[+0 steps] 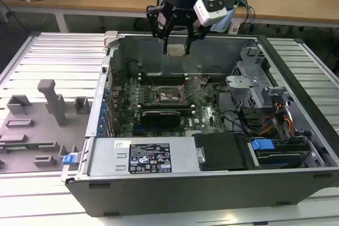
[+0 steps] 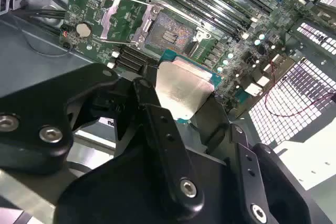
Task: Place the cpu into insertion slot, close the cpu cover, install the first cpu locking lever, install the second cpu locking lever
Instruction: 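Place the cpu into insertion slot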
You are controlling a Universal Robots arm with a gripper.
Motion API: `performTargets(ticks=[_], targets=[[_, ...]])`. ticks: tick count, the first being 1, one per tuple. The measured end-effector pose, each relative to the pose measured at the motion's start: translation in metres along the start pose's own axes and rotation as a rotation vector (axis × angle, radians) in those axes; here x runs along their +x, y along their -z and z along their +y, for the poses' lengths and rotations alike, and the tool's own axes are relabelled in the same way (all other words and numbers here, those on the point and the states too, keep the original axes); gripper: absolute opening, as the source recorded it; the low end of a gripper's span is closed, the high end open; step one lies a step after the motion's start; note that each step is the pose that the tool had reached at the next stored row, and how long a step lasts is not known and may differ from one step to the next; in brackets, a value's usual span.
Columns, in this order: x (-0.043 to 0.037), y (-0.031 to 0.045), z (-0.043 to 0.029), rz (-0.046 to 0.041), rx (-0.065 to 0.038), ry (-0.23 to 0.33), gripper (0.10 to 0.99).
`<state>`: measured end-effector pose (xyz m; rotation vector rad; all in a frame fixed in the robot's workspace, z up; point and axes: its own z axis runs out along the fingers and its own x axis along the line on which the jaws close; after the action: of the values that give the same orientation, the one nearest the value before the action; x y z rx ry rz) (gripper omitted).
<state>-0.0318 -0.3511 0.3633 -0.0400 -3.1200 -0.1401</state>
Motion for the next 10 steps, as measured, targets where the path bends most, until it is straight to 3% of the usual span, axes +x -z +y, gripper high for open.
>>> performTargets(ticks=[7, 10], targets=[[0.0000, -0.0005, 0.0000, -0.0007, 0.000, 0.000, 0.541], [0.0002, -0.0052, -0.0005, -0.0041, 0.000, 0.000, 0.541]])
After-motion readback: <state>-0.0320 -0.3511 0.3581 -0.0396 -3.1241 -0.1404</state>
